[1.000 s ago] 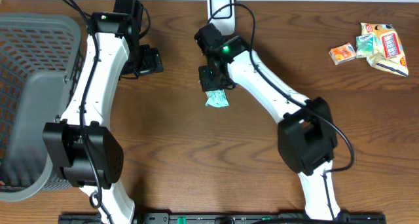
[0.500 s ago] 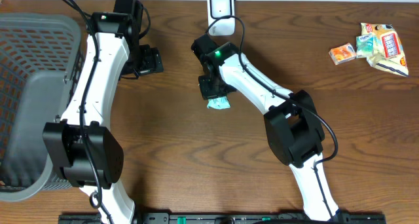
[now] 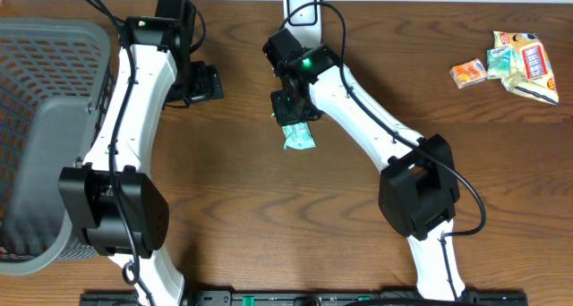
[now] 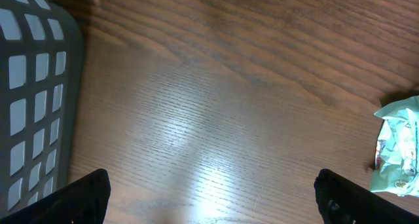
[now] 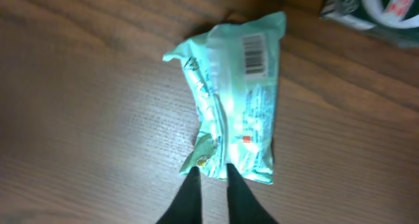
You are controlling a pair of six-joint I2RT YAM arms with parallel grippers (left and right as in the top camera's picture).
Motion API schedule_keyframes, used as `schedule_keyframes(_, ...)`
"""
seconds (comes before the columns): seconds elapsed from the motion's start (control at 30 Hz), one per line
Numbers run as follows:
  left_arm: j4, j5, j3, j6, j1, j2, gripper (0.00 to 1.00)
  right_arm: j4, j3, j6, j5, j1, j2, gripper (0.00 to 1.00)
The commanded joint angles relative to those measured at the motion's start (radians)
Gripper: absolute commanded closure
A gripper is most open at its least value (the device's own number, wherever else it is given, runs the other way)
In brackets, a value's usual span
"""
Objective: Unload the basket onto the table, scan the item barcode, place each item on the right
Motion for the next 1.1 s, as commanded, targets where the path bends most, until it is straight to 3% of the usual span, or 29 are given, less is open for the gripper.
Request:
schedule_keyframes(0.0, -0.003, -0.013, -0.010, 0.016, 0.003, -0.002, 0.02, 0.013, -0.058, -0.012, -0.034, 0.038, -0.007, 0.89)
schedule_keyframes(0.33, -0.003, -0.013, -0.010, 0.016, 0.003, -0.002, 0.02, 0.126, -0.227, -0.024, 0.034, 0.085, -0.007, 0.97)
schedule_keyframes(0.6, -0.003, -0.013, -0.010, 0.016, 0.003, -0.002, 0.02, -0.033, -0.211, 0.065, 0.284, 0.038, -0.008, 0.99)
schedule_keyframes(0.9, -0.003, -0.013, -0.010, 0.016, 0.003, -0.002, 0.02, -0.071, -0.174, 0.067, 0.203, -0.025, -0.063, 0.99)
schedule_keyframes(1.03, -0.003, -0.013, -0.010, 0.016, 0.003, -0.002, 0.02, -0.019, -0.174, 0.022, 0.007, -0.067, -0.101, 0.98)
schedule_keyframes(1.07, -0.003, -0.013, -0.010, 0.016, 0.003, -0.002, 0.02, -0.002, -0.174, -0.007, -0.058, -0.081, -0.105, 0.94)
